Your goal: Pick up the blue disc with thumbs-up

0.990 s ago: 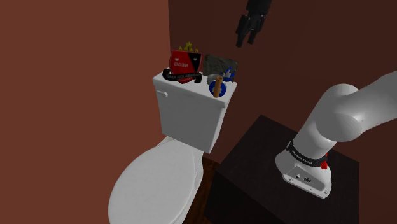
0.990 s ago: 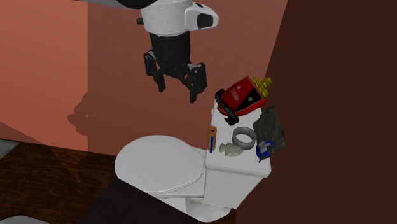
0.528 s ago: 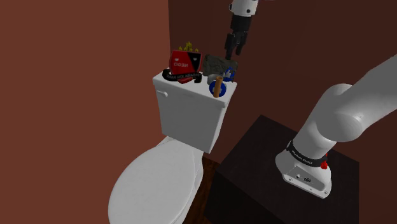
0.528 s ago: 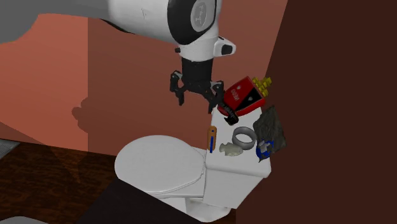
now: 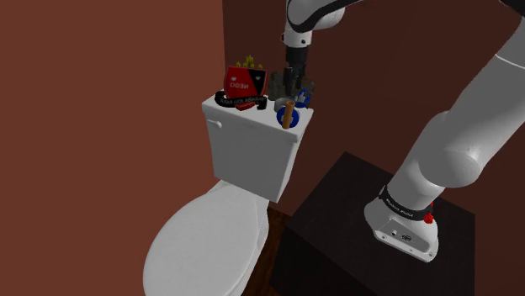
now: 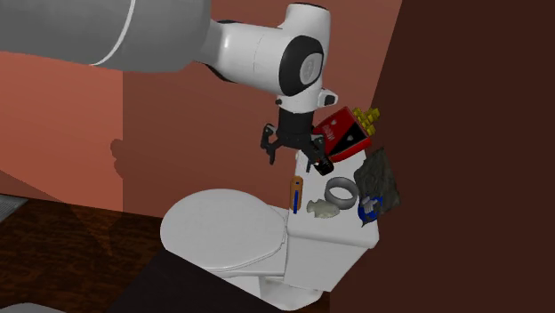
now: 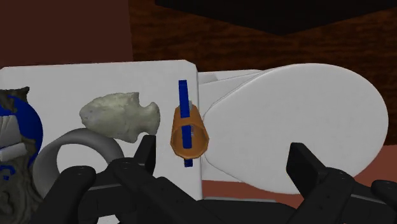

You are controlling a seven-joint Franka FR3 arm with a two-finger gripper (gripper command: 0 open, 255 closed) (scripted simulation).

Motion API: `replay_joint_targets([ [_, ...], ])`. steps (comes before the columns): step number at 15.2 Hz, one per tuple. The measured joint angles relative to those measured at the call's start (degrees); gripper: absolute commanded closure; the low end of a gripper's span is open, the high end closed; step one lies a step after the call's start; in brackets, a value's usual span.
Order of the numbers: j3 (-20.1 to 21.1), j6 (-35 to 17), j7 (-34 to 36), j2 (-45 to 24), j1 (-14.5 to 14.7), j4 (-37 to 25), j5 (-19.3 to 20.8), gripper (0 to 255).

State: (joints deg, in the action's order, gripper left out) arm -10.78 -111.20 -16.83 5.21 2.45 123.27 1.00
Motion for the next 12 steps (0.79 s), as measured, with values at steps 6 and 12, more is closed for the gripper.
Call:
replay_joint_targets([
  [6, -0.36, -2.71, -5.13, -12.3, -0.31, -5.59, -0.57, 0],
  [12, -0.33, -6.66, -5.8, -15.1, -0.51, -4.14, -1.0, 0],
])
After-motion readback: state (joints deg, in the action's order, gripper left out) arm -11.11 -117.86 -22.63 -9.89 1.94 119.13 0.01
